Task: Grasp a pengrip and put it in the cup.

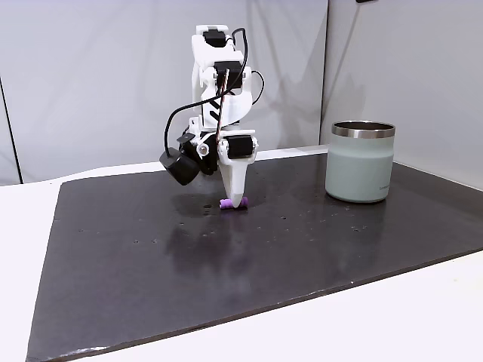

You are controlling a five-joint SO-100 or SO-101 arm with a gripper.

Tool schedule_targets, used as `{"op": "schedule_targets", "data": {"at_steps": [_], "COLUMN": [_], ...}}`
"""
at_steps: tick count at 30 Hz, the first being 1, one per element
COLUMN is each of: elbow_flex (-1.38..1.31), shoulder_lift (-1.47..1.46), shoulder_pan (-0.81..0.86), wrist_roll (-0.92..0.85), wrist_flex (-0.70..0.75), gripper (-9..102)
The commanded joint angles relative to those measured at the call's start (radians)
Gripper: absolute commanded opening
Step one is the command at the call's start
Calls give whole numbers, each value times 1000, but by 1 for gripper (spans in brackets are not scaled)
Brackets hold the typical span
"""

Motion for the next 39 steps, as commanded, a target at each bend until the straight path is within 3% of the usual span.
{"op": "schedule_targets", "data": {"at_steps": [1,12,23,31,39], "elbow_flex": [-80,-387,-703,-1264,-1319], "shoulder_lift": [26,138,94,-166,-190], "shoulder_pan": [0,-32,-196,-298,-417], "wrist_roll": [0,34,115,127,109], "wrist_flex": [55,391,591,805,785], "gripper": [0,0,0,0,0]}}
